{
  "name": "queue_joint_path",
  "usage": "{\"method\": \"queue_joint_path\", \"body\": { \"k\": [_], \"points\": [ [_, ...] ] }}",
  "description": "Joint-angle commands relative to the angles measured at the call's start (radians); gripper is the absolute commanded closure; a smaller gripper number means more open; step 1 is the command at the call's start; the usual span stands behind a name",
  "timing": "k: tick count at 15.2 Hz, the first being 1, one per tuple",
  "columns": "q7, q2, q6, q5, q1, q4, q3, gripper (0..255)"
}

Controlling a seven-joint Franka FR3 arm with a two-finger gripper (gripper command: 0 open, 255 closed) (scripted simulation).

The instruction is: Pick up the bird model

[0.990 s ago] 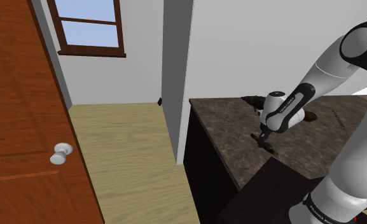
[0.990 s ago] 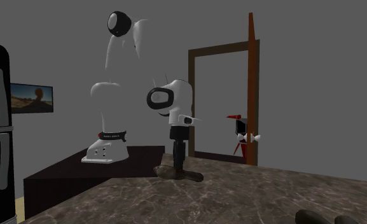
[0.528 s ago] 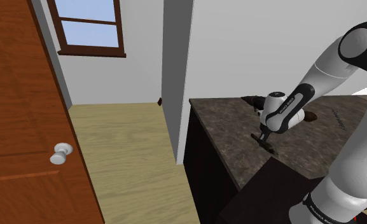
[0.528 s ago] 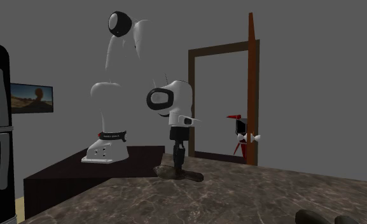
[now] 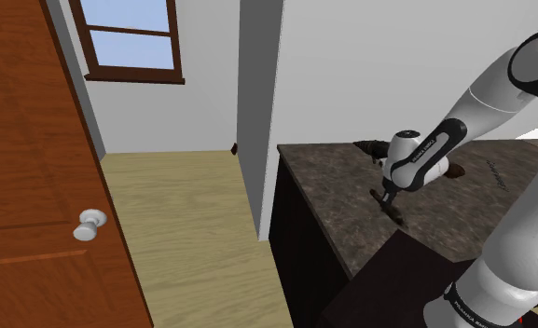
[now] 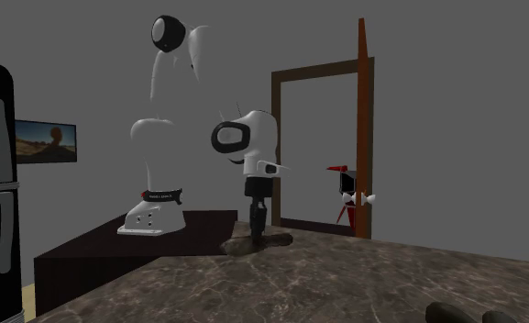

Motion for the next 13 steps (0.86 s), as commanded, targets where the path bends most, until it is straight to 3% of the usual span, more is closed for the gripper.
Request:
{"method": "queue_joint_path", "body": {
  "k": [1, 13],
  "points": [
    [-0.005, -0.039, -0.034, -0.001, 0.002, -0.005, -0.001, 255],
    [-0.042, -0.21, -0.206, 0.013, 0.007, -0.003, 0.006, 255]
  ]
}}
